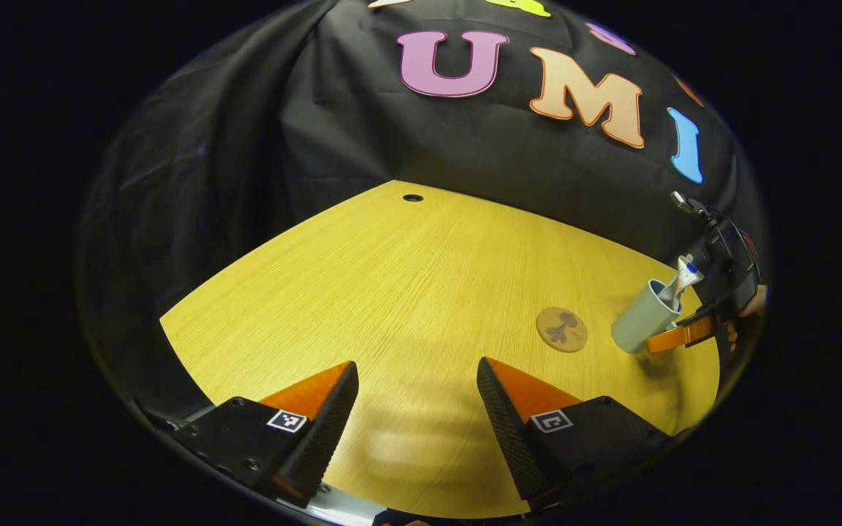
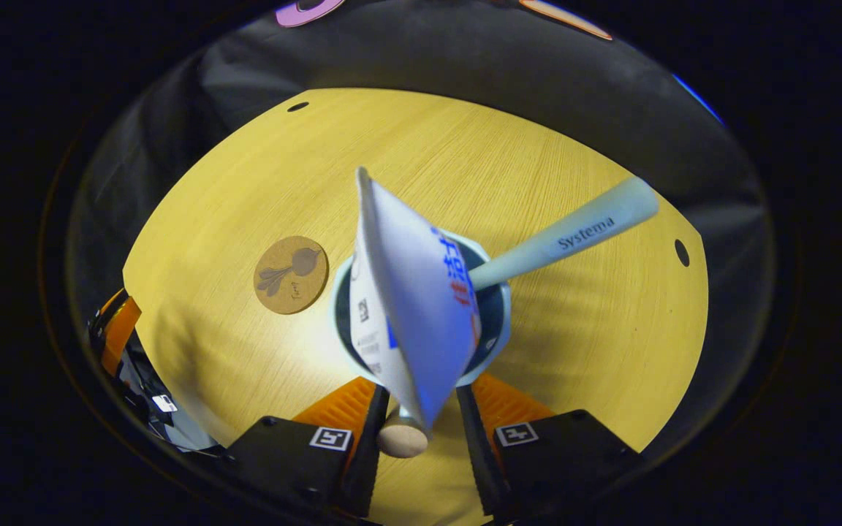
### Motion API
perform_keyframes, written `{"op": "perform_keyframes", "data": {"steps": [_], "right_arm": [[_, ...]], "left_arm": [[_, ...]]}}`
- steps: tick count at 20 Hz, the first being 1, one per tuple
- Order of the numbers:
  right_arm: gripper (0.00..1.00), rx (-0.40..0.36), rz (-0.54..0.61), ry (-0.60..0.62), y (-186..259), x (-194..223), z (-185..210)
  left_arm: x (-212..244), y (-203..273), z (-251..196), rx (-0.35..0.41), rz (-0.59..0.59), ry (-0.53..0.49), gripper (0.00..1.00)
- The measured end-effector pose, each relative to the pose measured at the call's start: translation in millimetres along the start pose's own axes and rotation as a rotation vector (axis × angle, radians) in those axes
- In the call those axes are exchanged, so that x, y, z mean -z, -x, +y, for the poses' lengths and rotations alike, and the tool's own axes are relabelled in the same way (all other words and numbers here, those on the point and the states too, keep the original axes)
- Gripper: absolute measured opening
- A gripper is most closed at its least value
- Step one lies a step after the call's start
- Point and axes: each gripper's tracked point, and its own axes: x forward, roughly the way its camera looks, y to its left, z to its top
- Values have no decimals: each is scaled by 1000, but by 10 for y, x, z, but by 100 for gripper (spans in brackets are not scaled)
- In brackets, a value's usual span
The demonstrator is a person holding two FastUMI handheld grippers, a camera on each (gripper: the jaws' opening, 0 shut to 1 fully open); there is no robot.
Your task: Put the toothbrush and toothpaste on the desktop into the cup, then pick up the cup and place it on the coaster on the desktop.
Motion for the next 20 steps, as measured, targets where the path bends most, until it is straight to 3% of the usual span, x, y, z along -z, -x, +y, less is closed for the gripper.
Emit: {"op": "perform_keyframes", "data": {"steps": [1, 2, 11, 20], "right_arm": [[47, 3, 8, -5, -6, 0, -5], [31, 4, 12, -3, -3, -7, -1], [28, 18, -11, 38, 92, -68, 40], [27, -56, -64, 127, 269, -442, 637]], "left_arm": [[13, -2, -1, 6, 4, -2, 95], [18, -1, -5, 11, 7, -5, 95], [34, -65, -56, 58, 29, -11, 95], [58, -59, -11, 61, 48, 22, 95]]}}
